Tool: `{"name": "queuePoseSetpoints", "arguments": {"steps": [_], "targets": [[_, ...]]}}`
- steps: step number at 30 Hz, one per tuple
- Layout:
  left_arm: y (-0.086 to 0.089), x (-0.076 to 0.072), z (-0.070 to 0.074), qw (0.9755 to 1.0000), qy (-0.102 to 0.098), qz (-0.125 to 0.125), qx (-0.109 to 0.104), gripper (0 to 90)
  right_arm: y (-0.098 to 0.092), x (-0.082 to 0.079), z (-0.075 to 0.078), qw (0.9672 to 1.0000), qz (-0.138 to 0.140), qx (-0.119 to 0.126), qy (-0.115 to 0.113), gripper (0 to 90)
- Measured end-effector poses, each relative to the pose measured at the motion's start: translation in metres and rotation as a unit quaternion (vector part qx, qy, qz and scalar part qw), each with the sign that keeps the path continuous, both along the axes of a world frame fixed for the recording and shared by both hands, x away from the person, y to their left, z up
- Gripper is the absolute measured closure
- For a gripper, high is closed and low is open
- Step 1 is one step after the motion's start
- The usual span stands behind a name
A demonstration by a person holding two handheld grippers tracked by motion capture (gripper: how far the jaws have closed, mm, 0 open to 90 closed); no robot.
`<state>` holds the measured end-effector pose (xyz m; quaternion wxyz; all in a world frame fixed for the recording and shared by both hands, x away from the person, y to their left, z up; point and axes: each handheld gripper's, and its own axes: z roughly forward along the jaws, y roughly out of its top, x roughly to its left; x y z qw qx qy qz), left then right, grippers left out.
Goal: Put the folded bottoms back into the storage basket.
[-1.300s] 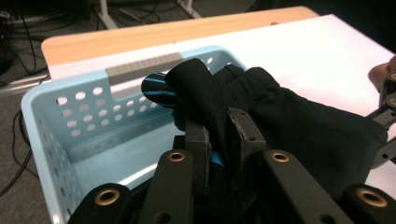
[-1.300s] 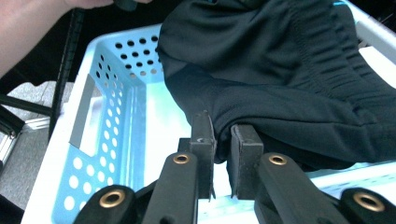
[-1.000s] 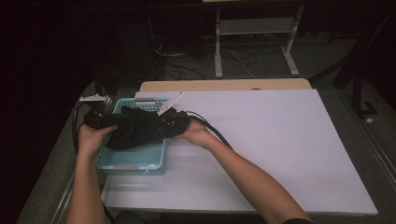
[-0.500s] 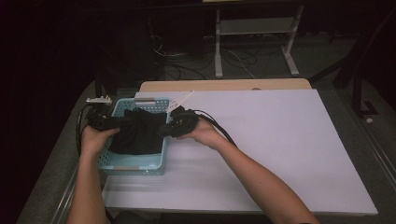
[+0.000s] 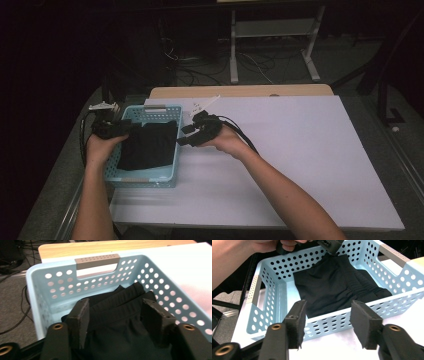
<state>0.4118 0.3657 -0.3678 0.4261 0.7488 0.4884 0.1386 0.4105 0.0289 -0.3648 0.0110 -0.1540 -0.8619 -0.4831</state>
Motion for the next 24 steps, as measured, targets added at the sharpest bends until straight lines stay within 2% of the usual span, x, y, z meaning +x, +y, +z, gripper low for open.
{"name": "queuePoseSetpoints", "arguments": {"steps": [5, 7, 12, 19, 24], "targets": [[-0.008, 0.0, 0.001, 0.9997, -0.005, -0.019, -0.012, 32.9, -0.004, 0.002, -0.001, 1.0, -0.003, -0.005, -0.001, 37.3], [-0.012, 0.0, 0.003, 0.9995, -0.009, -0.026, -0.012, 29.8, -0.006, 0.001, -0.001, 0.9999, -0.012, -0.008, -0.007, 34.4], [-0.026, 0.001, 0.007, 0.9987, -0.019, -0.044, -0.017, 26.1, -0.015, -0.001, -0.004, 0.9994, -0.023, -0.02, -0.016, 28.1], [-0.049, -0.001, 0.011, 0.9968, -0.023, -0.074, -0.022, 24.0, -0.037, 0.0, -0.008, 0.9993, -0.034, -0.008, -0.016, 25.9], [-0.068, -0.009, 0.012, 0.994, -0.028, -0.1, -0.032, 20.7, -0.052, -0.002, -0.008, 0.9992, -0.038, -0.002, -0.016, 23.3]]}}
